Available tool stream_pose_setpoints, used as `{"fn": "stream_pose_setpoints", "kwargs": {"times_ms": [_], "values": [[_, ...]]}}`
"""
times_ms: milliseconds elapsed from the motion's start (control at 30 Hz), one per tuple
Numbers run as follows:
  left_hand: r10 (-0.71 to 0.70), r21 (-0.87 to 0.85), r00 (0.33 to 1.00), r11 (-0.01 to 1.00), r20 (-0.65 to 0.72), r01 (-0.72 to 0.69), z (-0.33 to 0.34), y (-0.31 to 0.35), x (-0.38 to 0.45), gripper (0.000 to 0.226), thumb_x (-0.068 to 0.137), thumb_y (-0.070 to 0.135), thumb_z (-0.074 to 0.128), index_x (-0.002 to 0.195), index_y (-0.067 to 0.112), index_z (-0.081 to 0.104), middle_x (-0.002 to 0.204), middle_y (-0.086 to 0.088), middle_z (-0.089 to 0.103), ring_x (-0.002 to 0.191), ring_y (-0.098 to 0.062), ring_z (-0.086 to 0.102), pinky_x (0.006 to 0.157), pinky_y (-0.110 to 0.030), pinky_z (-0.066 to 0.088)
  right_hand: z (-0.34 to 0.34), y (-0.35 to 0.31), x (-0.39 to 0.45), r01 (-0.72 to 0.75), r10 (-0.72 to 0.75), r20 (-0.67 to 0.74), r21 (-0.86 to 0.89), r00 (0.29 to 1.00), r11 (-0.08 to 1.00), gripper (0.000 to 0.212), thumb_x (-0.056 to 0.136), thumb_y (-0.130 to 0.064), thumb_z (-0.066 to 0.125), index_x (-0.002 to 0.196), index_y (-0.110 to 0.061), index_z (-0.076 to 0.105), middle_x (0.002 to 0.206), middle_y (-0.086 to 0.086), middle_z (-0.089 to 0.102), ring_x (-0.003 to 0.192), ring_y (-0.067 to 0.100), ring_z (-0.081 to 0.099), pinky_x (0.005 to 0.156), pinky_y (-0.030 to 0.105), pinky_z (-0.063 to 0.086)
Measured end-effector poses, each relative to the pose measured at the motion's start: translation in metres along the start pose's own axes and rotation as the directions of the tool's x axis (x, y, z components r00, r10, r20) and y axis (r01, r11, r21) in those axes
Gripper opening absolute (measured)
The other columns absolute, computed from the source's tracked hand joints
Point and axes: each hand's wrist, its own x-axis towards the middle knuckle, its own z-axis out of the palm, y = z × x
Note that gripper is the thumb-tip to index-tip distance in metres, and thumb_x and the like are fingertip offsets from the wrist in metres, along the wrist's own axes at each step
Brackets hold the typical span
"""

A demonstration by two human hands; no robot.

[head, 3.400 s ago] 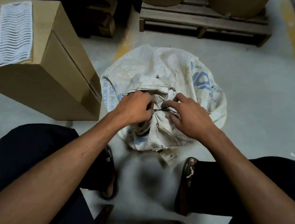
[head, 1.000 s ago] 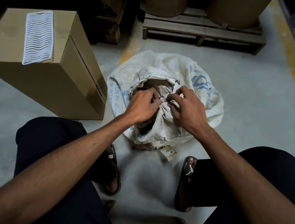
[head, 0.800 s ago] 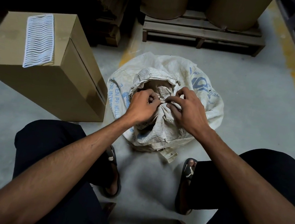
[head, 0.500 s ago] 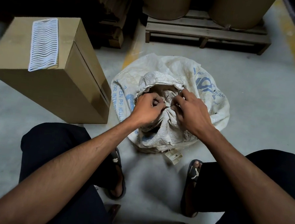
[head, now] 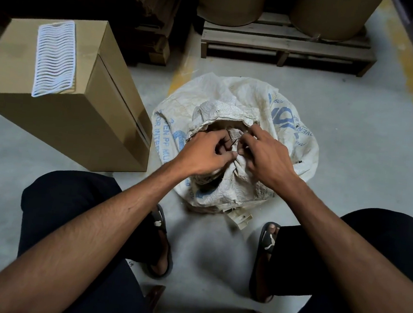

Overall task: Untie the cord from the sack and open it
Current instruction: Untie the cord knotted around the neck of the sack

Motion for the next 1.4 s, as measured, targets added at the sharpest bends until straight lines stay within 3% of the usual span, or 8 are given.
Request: {"fn": "stream_pose_setpoints", "kwargs": {"times_ms": [133,333,500,767,900,1067,1233,1400], "values": [[-0.002,0.008,0.995,1.0,-0.098,0.002,0.0,0.005,-0.002,0.018,0.092,0.038,0.069,0.084,0.023,0.063,0.067,0.007,0.066,0.058,-0.011,0.058,0.058,-0.032,0.047,-0.003,0.003,0.001,-0.008,0.008,-0.009,0.014,1.0,1.0,0.011,0.089,-0.013,0.06,0.097,-0.021,0.058,0.105,-0.003,0.052,0.089,0.022,0.056,0.052,0.03,0.036],[-0.253,-0.216,0.967,0.946,-0.021,0.243,-0.001,0.002,0.006,0.017,0.092,0.021,0.074,0.076,0.015,0.073,0.049,0.015,0.055,0.042,0.003,0.045,0.05,-0.022,0.033,-0.007,0.006,0.005,-0.029,0.03,-0.011,0.052,1.0,0.998,0.009,0.09,-0.013,0.058,0.095,-0.021,0.058,0.105,-0.002,0.051,0.09,0.022,0.055,0.053,0.031,0.037],[-0.295,-0.267,0.952,0.914,0.077,0.305,-0.006,-0.001,0.008,0.009,0.09,0.018,0.075,0.082,0.018,0.08,0.075,0.004,0.072,0.069,-0.007,0.06,0.068,-0.023,0.044,-0.008,0.006,0.006,-0.018,0.018,0.003,0.043,1.0,0.999,0.008,0.09,-0.014,0.057,0.096,-0.019,0.058,0.106,-0.001,0.051,0.087,0.022,0.055,0.053,0.033,0.041],[-0.349,-0.407,0.916,0.82,0.199,0.401,-0.015,0.011,0.003,0.012,0.095,0.0,0.062,0.095,0.0,0.074,0.072,-0.011,0.069,0.042,-0.001,0.055,0.038,-0.013,0.034,-0.01,0.005,0.006,-0.001,0.001,0.009,0.062,1.0,0.998,0.013,0.087,-0.011,0.055,0.098,-0.019,0.057,0.108,0.0,0.05,0.084,0.022,0.053,0.056,0.031,0.032],[-0.361,-0.458,0.912,0.789,0.194,0.41,-0.015,0.012,0.002,0.014,0.093,-0.004,0.061,0.091,-0.008,0.073,0.07,-0.015,0.068,0.05,-0.009,0.06,0.045,-0.018,0.04,-0.009,0.005,0.006,-0.02,0.019,0.007,0.16,1.0,0.987,0.007,0.095,-0.025,0.061,0.101,-0.022,0.064,0.108,-0.005,0.055,0.091,0.02,0.058,0.061,0.031,0.039],[-0.39,-0.464,0.905,0.778,0.171,0.423,-0.015,0.017,0.002,0.018,0.089,0.001,0.06,0.087,-0.013,0.072,0.076,-0.026,0.069,0.053,-0.019,0.053,0.04,-0.021,0.03,-0.01,-0.001,0.003,0.02,-0.021,0.008,0.147,1.0,0.989,0.028,0.093,-0.052,0.063,0.102,-0.027,0.072,0.109,-0.008,0.06,0.099,0.02,0.058,0.066,0.033,0.046],[-0.336,-0.501,0.923,0.776,0.185,0.383,-0.014,0.02,0.002,0.02,0.086,-0.009,0.056,0.077,-0.005,0.073,0.079,-0.028,0.071,0.065,-0.023,0.064,0.059,-0.027,0.047,-0.012,-0.005,0.002,-0.074,0.076,-0.019,0.12,0.997,0.99,0.02,0.088,-0.049,0.071,0.097,-0.031,0.074,0.105,-0.013,0.062,0.102,0.018,0.058,0.064,0.03,0.034],[-0.351,-0.555,0.92,0.736,0.178,0.388,-0.011,0.02,0.006,0.019,0.086,-0.008,0.06,0.075,-0.001,0.073,0.068,-0.017,0.067,0.066,-0.028,0.058,0.058,-0.028,0.04,-0.012,-0.002,0.003,-0.133,0.141,-0.041,0.153,0.989,0.979,0.019,0.088,-0.045,0.072,0.101,-0.031,0.074,0.108,-0.013,0.061,0.103,0.018,0.058,0.067,0.03,0.034]]}}
